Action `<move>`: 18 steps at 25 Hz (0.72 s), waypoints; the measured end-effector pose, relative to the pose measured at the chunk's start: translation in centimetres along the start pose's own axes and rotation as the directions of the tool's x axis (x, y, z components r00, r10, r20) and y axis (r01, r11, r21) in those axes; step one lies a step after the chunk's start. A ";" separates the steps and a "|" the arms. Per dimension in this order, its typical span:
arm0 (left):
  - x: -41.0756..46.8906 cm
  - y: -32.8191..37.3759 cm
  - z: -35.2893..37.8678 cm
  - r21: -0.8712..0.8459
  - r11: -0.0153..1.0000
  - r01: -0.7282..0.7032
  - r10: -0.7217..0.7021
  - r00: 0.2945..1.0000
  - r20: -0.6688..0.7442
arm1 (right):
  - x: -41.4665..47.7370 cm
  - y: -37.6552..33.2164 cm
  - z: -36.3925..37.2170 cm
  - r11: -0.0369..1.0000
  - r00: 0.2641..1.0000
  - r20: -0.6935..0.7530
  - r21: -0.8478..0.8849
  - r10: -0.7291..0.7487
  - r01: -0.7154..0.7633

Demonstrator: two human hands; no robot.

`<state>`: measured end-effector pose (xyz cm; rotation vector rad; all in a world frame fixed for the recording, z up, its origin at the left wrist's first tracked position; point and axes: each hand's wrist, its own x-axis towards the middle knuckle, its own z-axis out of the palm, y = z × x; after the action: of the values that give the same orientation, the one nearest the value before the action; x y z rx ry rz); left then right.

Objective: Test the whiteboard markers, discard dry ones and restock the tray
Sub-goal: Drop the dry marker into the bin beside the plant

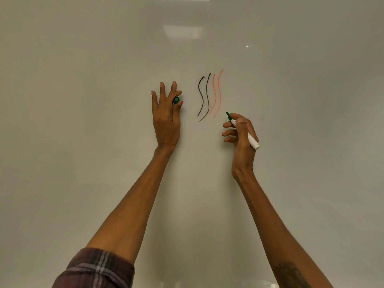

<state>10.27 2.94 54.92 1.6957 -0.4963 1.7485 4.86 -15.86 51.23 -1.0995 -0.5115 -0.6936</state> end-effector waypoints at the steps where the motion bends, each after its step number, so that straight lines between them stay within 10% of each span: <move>1: -0.1 -0.3 0.1 0.026 0.999 -0.022 0.022 1.000 -0.004 | 0.6 -0.1 0.2 0.999 1.000 -0.015 -0.031 -0.022 0.022; 18: -0.4 -1.3 0.5 0.150 0.983 -0.104 0.108 0.994 -0.019 | 4.8 0.0 1.1 0.778 0.892 0.016 -0.482 -0.453 0.404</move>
<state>11.50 3.46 54.33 1.7742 -0.4615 1.9243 8.06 -16.04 54.96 -1.4133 -0.5245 -1.3274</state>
